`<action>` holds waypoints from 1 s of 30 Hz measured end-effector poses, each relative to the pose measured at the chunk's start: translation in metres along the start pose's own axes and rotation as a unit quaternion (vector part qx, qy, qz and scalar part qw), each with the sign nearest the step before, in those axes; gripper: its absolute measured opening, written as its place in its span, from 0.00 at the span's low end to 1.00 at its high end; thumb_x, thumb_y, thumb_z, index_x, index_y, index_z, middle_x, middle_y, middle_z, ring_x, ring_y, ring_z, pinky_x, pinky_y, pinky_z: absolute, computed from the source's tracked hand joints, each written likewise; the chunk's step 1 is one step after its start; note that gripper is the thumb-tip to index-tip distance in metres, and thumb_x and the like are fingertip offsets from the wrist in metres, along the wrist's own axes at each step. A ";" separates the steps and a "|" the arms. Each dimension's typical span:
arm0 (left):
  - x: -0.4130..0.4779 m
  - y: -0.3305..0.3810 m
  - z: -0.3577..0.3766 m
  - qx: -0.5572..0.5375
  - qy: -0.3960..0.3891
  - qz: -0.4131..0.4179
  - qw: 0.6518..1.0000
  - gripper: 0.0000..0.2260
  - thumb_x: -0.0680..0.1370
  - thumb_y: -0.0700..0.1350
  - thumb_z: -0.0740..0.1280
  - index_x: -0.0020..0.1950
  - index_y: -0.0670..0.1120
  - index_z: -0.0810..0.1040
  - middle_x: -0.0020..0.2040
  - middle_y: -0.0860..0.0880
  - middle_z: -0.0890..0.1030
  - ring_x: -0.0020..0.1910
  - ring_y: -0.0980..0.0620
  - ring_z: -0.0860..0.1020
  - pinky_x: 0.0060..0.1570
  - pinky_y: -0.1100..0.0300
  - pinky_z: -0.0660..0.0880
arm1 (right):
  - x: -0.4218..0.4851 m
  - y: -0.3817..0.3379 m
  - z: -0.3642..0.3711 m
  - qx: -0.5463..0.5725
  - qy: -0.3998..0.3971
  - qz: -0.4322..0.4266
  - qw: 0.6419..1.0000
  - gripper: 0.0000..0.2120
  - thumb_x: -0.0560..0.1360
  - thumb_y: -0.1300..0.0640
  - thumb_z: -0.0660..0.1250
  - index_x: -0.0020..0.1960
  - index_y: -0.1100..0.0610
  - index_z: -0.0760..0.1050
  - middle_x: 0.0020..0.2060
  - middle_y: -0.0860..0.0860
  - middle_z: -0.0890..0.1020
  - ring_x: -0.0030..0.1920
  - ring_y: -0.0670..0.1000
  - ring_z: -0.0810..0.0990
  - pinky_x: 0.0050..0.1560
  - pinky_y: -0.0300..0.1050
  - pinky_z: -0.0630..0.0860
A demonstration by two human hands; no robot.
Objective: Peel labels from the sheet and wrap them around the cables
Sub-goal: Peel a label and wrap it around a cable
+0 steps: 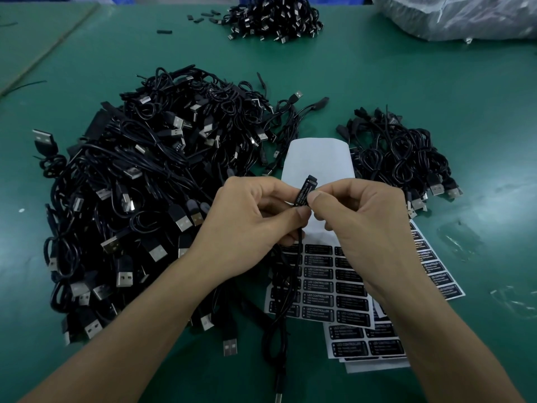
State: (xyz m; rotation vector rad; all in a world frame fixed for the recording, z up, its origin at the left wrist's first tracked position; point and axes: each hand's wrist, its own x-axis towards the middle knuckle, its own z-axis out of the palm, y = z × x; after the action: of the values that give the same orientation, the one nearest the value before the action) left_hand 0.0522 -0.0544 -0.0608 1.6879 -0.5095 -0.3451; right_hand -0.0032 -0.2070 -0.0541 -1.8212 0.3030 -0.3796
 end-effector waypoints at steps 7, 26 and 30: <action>0.000 0.001 0.000 0.003 0.002 0.000 1.000 0.04 0.76 0.39 0.74 0.48 0.47 0.84 0.36 0.46 0.86 0.34 0.49 0.85 0.35 0.62 0.80 | 0.000 0.001 0.000 0.001 0.003 -0.001 1.000 0.09 0.73 0.58 0.72 0.34 0.51 0.82 0.28 0.47 0.82 0.30 0.44 0.77 0.33 0.41 0.77; 0.000 0.004 0.001 -0.024 0.012 -0.023 0.999 0.02 0.75 0.36 0.74 0.45 0.42 0.84 0.36 0.45 0.86 0.33 0.49 0.84 0.33 0.62 0.79 | -0.002 0.002 0.003 -0.006 0.032 -0.002 0.999 0.08 0.65 0.48 0.72 0.33 0.52 0.80 0.26 0.45 0.80 0.27 0.43 0.74 0.29 0.37 0.72; 0.000 0.004 0.000 -0.039 0.009 -0.023 0.999 0.03 0.76 0.35 0.73 0.44 0.41 0.84 0.35 0.44 0.85 0.32 0.50 0.84 0.32 0.64 0.79 | 0.000 0.004 -0.001 -0.014 0.042 0.005 0.999 0.15 0.63 0.42 0.76 0.40 0.50 0.76 0.29 0.44 0.80 0.29 0.42 0.76 0.32 0.37 0.73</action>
State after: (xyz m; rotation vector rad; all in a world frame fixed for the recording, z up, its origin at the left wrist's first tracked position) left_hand 0.0514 -0.0554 -0.0565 1.6282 -0.4386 -0.3779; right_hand -0.0034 -0.2086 -0.0580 -1.8323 0.3784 -0.4478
